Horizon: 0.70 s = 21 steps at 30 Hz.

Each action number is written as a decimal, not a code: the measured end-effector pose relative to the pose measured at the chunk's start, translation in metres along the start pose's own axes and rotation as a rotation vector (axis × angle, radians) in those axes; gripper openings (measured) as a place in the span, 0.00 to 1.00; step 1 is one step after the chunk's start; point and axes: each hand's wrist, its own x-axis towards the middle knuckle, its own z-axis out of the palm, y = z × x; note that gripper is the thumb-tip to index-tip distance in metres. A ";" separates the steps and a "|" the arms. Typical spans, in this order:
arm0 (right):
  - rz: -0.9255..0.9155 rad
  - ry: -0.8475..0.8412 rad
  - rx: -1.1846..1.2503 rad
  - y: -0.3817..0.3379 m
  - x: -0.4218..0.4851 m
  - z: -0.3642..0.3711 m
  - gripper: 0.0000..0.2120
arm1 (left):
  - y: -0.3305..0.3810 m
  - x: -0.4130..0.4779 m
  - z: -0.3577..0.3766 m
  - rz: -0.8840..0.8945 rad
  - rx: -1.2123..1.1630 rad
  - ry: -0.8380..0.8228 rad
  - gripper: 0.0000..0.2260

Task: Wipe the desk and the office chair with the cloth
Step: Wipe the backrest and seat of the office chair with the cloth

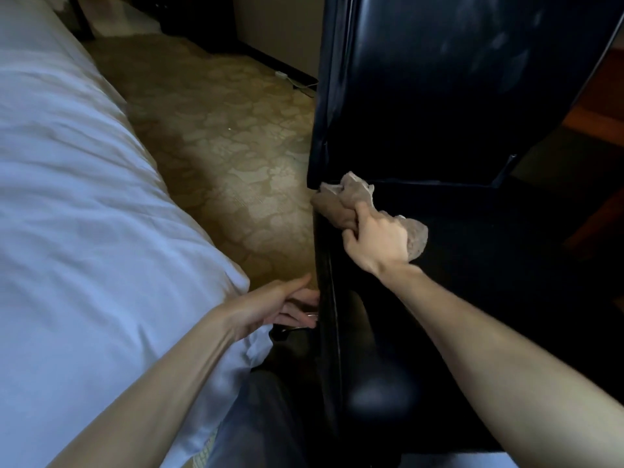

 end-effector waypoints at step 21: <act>0.397 0.345 0.014 0.142 -0.114 -0.122 0.22 | -0.023 -0.008 0.045 -0.055 0.003 0.177 0.41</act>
